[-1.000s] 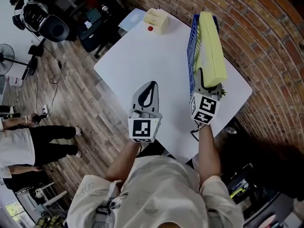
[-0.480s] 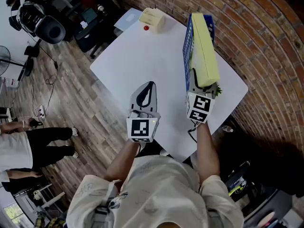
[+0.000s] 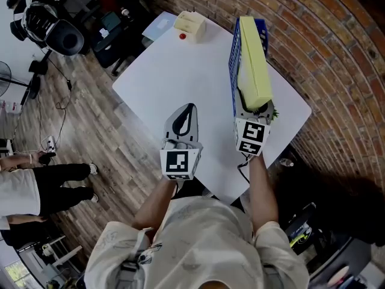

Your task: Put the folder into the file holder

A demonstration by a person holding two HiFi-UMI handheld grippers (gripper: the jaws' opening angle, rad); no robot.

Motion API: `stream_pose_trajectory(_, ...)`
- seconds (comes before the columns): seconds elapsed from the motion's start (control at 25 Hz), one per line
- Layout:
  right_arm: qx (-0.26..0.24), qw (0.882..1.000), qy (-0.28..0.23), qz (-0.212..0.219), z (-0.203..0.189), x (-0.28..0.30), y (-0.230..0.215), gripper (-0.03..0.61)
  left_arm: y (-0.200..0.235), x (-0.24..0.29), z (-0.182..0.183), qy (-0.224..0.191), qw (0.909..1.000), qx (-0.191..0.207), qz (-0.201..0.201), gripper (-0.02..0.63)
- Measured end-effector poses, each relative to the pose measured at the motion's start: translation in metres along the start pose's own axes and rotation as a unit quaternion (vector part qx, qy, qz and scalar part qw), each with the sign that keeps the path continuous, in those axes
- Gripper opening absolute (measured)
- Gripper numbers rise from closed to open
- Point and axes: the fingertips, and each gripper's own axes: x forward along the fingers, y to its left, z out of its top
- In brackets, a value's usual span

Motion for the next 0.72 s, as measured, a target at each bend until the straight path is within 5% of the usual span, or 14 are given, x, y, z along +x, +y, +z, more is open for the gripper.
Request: stream_pose_trajectory(0.72, -0.024, 0.996, -0.081, 0.025, 0.063, -0.064, 0.003, 0.374, -0.011, -0.006, 0.020, -0.024, 0.9997, -0.006, -0.001, 0.015)
